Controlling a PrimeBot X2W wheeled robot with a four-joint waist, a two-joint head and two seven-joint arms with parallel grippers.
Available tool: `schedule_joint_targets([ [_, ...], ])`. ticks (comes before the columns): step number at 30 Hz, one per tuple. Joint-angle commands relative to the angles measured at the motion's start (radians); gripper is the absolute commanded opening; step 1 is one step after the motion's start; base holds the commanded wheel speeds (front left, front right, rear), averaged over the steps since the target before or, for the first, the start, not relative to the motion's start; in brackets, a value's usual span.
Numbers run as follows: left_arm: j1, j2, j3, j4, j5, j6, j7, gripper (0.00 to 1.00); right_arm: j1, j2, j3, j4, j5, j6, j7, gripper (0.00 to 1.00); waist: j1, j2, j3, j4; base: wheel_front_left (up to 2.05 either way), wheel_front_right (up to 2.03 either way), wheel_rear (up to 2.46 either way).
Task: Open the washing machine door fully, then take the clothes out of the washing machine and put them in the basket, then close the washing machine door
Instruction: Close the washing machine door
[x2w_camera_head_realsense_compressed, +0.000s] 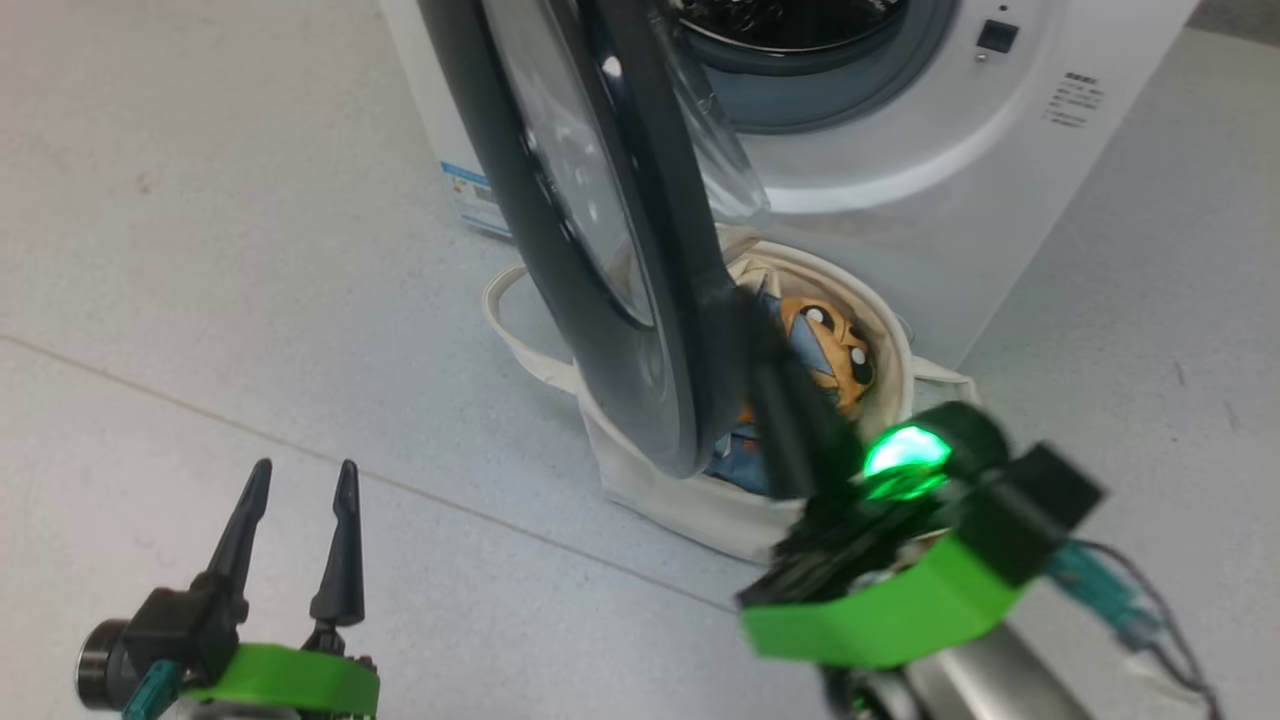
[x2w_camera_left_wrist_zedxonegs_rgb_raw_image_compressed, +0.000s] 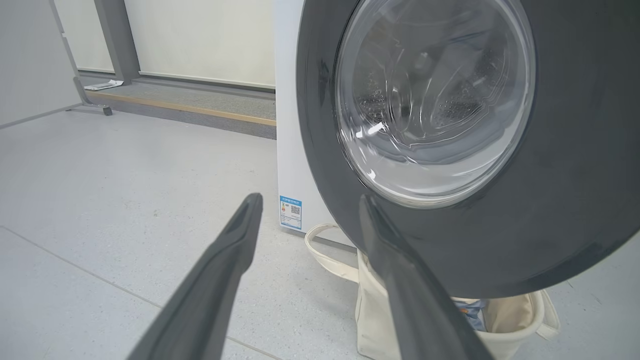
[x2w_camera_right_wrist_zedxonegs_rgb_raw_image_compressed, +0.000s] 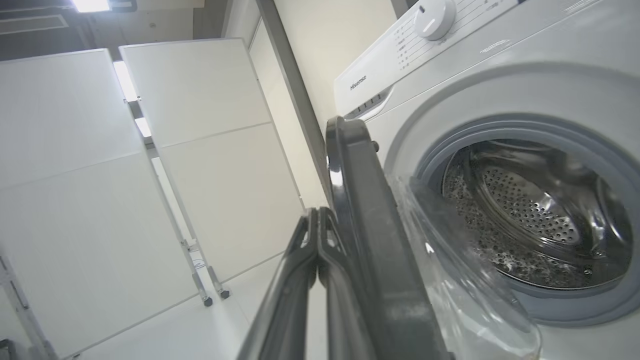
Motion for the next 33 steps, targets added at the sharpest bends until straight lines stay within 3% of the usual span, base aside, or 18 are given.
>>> schedule_joint_targets([
  [1, -0.040, 0.006, 0.037, -0.026, 0.011, -0.003, -0.012, 1.00, -0.030, 0.011, 0.059, -0.014, -0.007, 0.000, -0.009, 0.00, 0.0000, 0.0000, 0.010, 0.013, 0.00, 0.00, 0.00],
  [6, -0.051, -0.001, 0.031, -0.013, 0.017, -0.009, -0.012, 1.00, -0.071, 0.011, 0.169, 0.123, -0.036, 0.000, -0.009, 0.00, 0.0000, 0.0000, 0.027, 0.039, 0.00, 0.00, 0.00],
  [9, -0.052, -0.001, 0.028, -0.004, 0.029, -0.010, -0.012, 1.00, -0.086, 0.011, 0.175, 0.183, -0.044, 0.000, -0.009, 0.00, 0.0000, 0.0000, 0.028, 0.047, 0.00, 0.00, 0.00],
  [27, -0.058, -0.022, 0.010, 0.036, 0.046, -0.016, -0.012, 1.00, -0.041, 0.011, -0.056, 0.278, 0.018, 0.000, -0.009, 0.00, 0.0000, 0.0000, 0.013, 0.079, 0.00, 0.00, 0.00],
  [33, -0.075, -0.031, -0.001, 0.037, 0.035, -0.019, -0.012, 1.00, -0.129, 0.011, -0.107, 0.376, -0.016, 0.000, -0.009, 0.00, 0.0000, 0.0000, 0.054, 0.085, 0.00, 0.00, 0.00],
])
